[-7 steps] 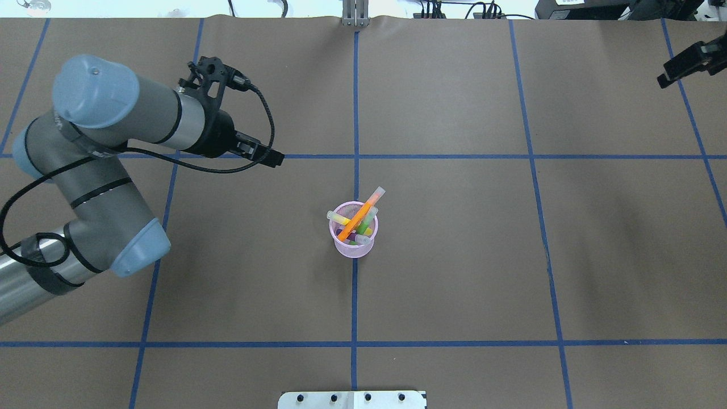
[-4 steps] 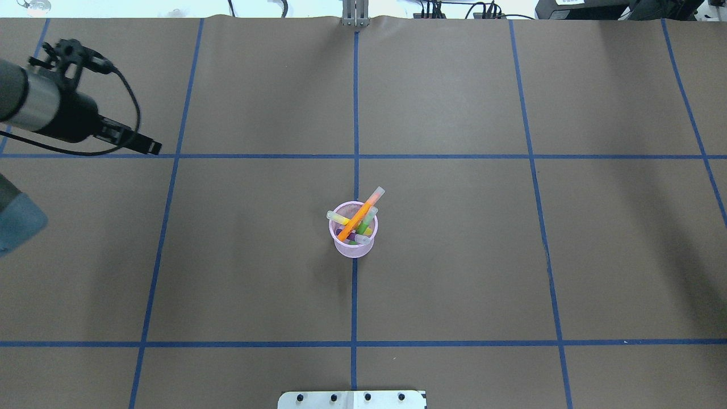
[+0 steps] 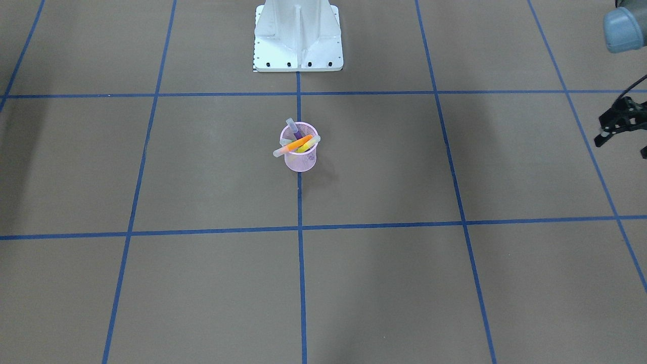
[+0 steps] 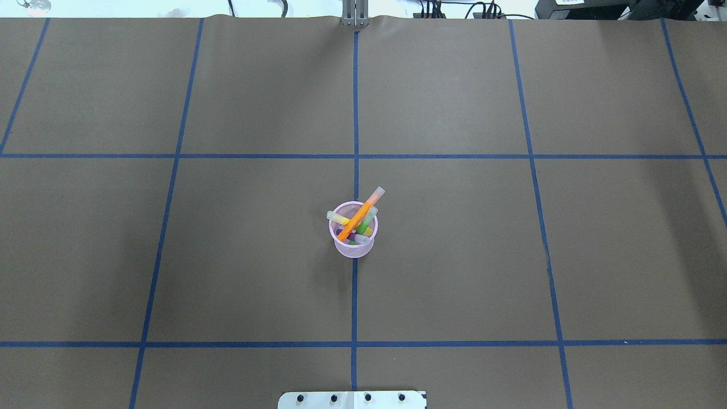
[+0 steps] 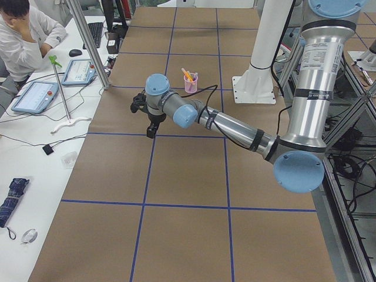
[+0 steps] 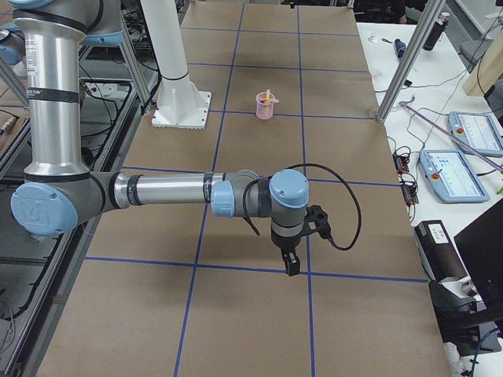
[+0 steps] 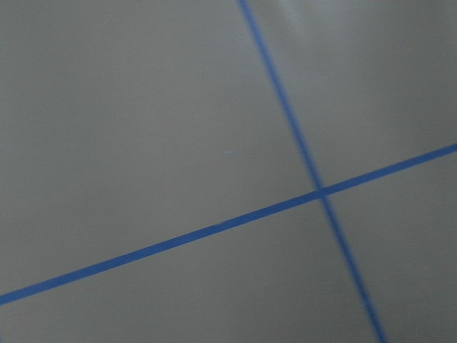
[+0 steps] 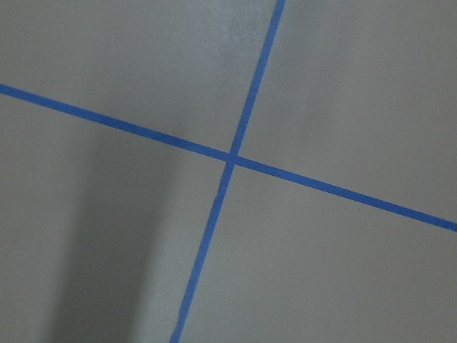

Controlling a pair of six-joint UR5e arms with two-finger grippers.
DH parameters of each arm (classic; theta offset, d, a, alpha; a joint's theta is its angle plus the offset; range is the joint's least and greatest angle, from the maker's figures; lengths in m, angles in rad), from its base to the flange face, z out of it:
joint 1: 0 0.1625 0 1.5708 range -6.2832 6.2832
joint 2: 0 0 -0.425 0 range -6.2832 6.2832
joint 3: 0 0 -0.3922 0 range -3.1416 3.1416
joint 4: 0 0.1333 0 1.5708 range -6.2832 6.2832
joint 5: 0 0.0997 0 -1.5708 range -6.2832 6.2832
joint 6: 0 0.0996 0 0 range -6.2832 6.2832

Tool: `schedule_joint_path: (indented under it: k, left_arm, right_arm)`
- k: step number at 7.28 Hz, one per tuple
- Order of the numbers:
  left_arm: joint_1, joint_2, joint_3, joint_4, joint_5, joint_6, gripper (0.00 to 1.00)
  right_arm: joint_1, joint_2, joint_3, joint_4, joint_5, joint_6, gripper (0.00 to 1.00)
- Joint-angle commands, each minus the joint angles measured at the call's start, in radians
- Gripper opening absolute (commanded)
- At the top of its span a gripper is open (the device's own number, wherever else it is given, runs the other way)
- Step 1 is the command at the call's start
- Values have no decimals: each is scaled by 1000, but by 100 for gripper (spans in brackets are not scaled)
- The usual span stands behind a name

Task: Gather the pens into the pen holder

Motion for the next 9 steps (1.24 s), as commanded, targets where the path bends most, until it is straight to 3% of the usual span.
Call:
schedule_joint_path:
  k: [1,2,3,6,9]
  left_arm:
    - [-115,20,163,18,46,372,100]
    - [-140,20,263,17,50,408,100]
    - [-147,45,281,15,62,406,100]
    - [-149,112,270,-5,50,405,100]
    - [-147,113,264,-2,47,406,100]
  right_arm:
    - [32,2,-55,-7,3,-7,100]
    - [34,-3,-112,8,27,-4,100]
    - [35,-3,-108,7,5,10,100]
    - [23,34,-96,-25,17,226,100]
    - [23,25,-97,-18,17,222,100]
